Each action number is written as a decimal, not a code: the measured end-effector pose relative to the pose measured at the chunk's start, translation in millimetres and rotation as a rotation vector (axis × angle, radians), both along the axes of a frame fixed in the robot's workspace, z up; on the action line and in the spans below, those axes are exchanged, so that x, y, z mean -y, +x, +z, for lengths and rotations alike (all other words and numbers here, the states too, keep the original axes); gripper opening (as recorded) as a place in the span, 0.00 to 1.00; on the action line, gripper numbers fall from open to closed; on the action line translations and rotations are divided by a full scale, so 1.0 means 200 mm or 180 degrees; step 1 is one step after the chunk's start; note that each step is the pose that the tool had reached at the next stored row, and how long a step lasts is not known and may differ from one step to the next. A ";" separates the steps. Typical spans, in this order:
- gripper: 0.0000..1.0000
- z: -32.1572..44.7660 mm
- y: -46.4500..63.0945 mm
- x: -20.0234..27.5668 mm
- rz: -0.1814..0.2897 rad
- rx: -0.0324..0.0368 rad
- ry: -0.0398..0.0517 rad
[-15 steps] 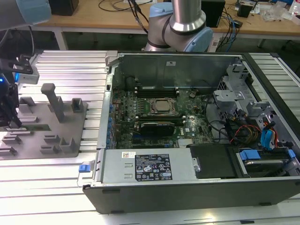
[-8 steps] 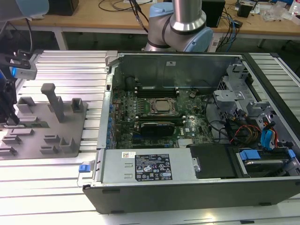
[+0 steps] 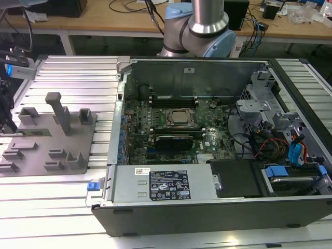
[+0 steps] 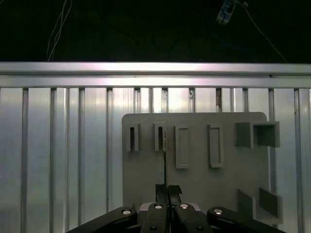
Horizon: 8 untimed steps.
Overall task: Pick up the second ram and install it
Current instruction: 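Pick up the second ram and move it above second insertion slot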
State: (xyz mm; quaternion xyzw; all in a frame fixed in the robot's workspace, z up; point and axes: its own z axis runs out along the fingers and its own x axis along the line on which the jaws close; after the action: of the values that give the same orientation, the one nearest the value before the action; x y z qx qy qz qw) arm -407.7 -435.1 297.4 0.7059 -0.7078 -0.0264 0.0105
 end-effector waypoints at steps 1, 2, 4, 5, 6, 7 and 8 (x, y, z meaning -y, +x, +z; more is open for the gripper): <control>0.09 0.007 0.00 0.000 0.0000 0.0000 0.0000; 0.09 0.036 0.00 0.000 0.0000 0.0000 0.0000; 0.09 0.102 0.00 0.000 0.0000 0.0000 0.0000; 0.09 0.118 0.00 0.000 0.0000 0.0000 0.0000; 0.09 0.129 0.00 0.000 0.0000 0.0000 0.0000; 0.09 0.166 0.00 0.000 0.0000 0.0000 0.0000; 0.09 0.198 0.00 0.000 0.0000 0.0000 0.0000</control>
State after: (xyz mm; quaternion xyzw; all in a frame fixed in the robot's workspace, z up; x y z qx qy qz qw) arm -407.7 -435.1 337.0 0.7059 -0.7078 -0.0264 0.0105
